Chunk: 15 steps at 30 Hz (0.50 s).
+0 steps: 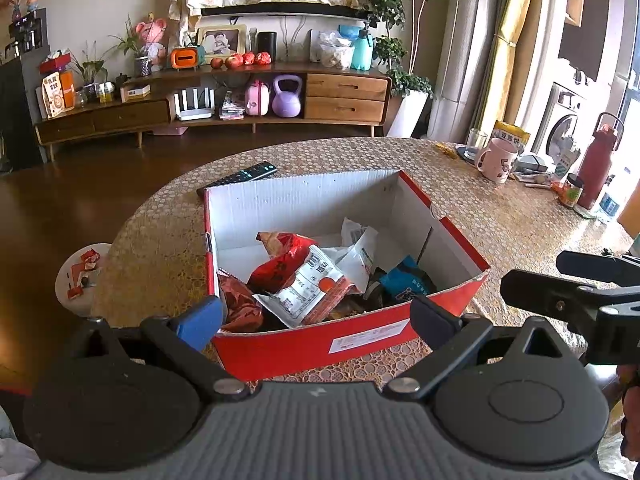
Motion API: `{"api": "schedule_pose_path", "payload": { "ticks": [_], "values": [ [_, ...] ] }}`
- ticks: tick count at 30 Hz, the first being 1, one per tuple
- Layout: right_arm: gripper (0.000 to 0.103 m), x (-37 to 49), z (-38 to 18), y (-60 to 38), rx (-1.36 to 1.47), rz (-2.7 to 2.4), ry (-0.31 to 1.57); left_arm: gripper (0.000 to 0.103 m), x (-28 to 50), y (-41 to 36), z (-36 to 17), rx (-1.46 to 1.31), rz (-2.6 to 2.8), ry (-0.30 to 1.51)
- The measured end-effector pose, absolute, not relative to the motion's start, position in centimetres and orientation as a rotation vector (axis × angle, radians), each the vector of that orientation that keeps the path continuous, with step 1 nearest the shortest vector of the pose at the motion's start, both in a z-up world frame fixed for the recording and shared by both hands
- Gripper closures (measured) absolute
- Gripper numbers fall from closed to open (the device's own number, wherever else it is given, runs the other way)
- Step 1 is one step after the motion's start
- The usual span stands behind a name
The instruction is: Organize snacks
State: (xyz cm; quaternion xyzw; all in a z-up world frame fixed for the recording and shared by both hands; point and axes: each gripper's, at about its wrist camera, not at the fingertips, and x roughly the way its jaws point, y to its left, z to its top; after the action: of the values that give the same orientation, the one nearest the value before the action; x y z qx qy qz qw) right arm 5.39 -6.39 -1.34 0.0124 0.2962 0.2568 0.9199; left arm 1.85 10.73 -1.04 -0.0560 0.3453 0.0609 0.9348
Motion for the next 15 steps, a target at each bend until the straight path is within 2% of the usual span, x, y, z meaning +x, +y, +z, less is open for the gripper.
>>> {"api": "schedule_pose_path", "payload": {
  "ticks": [15],
  "values": [
    [0.000, 5.50, -1.59, -6.44, 0.033, 0.526, 0.613, 0.002, 1.78, 10.71, -0.94, -0.118, 0.122, 0.711]
  ]
}}
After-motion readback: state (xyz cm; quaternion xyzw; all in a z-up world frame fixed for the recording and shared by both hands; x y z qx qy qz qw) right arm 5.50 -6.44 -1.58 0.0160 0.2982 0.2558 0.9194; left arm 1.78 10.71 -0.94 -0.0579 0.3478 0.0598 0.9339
